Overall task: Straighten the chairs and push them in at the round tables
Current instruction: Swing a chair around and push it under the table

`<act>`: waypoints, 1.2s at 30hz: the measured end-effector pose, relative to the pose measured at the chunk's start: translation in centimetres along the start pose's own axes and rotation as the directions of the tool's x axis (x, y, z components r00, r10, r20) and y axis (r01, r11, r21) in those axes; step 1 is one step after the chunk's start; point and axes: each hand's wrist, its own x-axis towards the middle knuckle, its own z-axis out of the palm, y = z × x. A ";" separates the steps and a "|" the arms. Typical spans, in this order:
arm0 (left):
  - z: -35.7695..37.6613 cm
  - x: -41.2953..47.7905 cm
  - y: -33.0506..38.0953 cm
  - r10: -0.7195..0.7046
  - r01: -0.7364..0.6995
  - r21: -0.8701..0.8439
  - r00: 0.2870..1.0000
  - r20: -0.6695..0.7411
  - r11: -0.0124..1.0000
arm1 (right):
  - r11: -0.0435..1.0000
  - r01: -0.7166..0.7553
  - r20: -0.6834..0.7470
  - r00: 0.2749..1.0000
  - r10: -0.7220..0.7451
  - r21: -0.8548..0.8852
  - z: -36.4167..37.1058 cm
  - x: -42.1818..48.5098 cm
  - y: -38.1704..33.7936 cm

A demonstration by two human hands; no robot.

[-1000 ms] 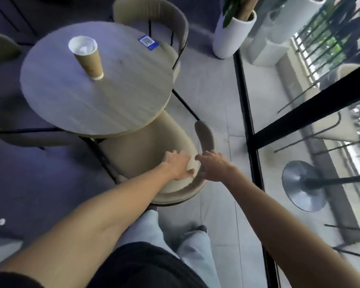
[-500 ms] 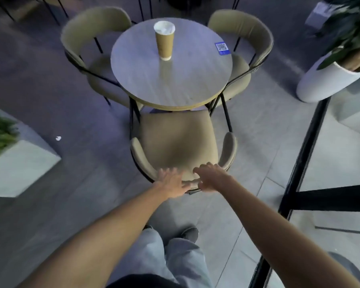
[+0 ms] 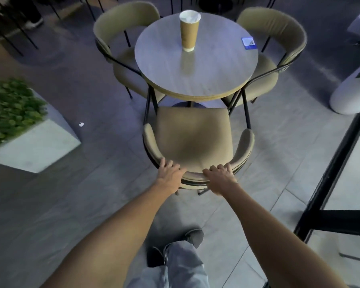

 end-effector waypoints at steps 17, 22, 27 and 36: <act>1.5 1.3 0.4 -0.091 0.089 -0.030 0.995 -0.042 0.996 | 0.998 -0.032 0.075 0.997 0.028 0.051 1.6 1.9 -1.6; 1.6 0.2 0.7 -0.088 0.087 -0.036 0.995 -0.040 0.996 | 0.998 -0.029 0.072 0.997 0.025 0.048 2.4 0.9 -2.3; 1.5 -0.8 1.1 -0.084 0.084 -0.047 0.996 -0.012 0.995 | 0.998 -0.031 0.067 0.997 0.027 0.055 2.7 0.0 -2.5; 2.2 -2.0 1.4 -0.082 0.081 -0.082 0.997 -0.009 0.993 | 0.999 -0.010 0.042 0.999 0.008 0.048 3.2 -1.2 -2.9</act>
